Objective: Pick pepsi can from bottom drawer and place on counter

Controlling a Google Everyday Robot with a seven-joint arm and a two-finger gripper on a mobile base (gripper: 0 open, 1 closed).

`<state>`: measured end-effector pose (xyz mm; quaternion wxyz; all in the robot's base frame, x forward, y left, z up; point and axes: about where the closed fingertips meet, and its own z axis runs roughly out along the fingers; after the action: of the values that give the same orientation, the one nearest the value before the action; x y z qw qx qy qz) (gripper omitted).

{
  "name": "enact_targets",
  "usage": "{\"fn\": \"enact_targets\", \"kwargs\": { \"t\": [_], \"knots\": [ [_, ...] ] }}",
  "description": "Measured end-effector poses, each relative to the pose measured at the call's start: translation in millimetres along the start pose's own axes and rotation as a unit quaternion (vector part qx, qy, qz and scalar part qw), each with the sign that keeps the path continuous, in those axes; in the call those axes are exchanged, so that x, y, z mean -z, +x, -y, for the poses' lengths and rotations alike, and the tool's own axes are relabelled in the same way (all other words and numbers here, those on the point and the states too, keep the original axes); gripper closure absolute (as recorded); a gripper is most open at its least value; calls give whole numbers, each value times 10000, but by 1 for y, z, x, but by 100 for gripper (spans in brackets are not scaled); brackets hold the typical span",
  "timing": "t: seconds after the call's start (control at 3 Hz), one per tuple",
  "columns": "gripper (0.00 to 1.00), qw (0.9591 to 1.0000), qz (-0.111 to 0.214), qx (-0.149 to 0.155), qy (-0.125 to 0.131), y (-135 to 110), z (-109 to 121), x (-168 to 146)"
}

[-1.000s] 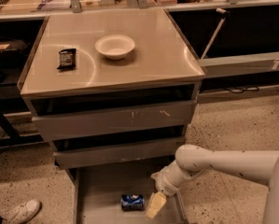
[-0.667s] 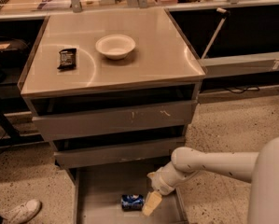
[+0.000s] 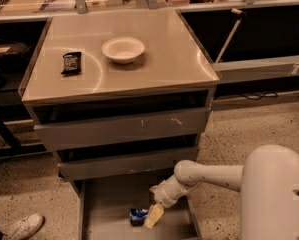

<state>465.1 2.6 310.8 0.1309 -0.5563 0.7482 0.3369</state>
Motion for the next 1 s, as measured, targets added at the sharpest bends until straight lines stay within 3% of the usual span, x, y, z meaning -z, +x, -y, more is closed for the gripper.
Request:
{"fn": "enact_targets", "kwargs": {
  "t": [0.33, 1.0],
  "knots": [
    [0, 9997, 125, -184, 107, 12, 7, -22],
    [0, 9969, 239, -561, 495, 45, 44, -65]
  ]
}}
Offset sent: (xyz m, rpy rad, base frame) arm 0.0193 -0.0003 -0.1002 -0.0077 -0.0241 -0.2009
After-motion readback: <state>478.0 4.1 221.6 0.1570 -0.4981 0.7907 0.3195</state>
